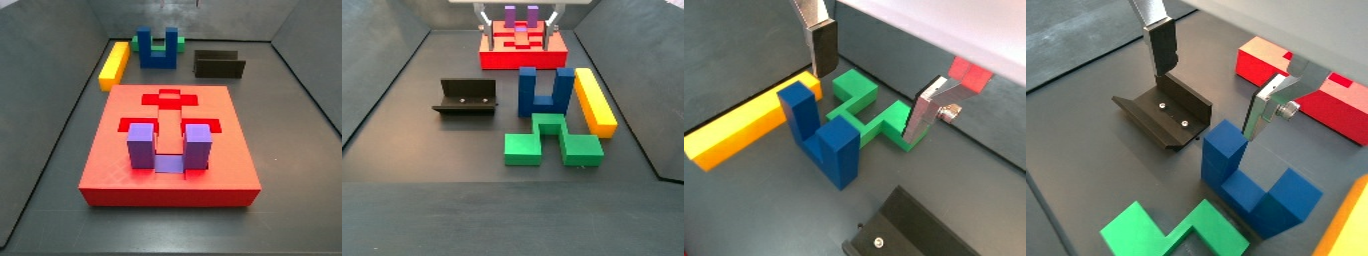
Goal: Pick up the blue object. Move up. Move to above the board. Insert the blue object.
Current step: Pick up the blue object.
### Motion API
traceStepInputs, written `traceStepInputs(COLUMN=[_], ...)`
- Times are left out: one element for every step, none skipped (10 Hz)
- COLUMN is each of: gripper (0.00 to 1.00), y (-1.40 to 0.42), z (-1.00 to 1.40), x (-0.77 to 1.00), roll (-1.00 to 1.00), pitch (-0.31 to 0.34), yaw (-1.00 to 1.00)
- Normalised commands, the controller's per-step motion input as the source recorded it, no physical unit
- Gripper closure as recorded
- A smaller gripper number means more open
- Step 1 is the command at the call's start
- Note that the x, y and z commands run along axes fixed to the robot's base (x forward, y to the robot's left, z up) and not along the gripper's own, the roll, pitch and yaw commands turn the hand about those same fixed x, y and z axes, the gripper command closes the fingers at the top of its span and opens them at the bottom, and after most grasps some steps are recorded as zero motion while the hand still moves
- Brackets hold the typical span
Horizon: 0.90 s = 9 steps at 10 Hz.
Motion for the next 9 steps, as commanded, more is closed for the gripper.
traceStepInputs(gripper=[0.00, 0.00, 0.00, 0.00, 0.00, 0.00, 0.00, 0.00, 0.00], y=[-0.26, -0.31, -0.30, -0.28, -0.16, 0.00, 0.00, 0.00, 0.01], z=[-0.19, -0.19, -0.19, -0.19, -0.18, -0.21, -0.27, -0.29, -0.27], x=[0.10, 0.11, 0.08, 0.05, 0.00, -0.07, -0.14, -0.17, -0.19], roll=[0.06, 0.10, 0.10, 0.09, 0.15, 0.19, 0.20, 0.21, 0.19], pitch=[-0.044, -0.036, -0.034, -0.033, -0.004, 0.000, -0.004, -0.006, -0.009], yaw=[0.14, 0.04, 0.00, 0.00, 0.00, 0.00, 0.00, 0.00, 0.00])
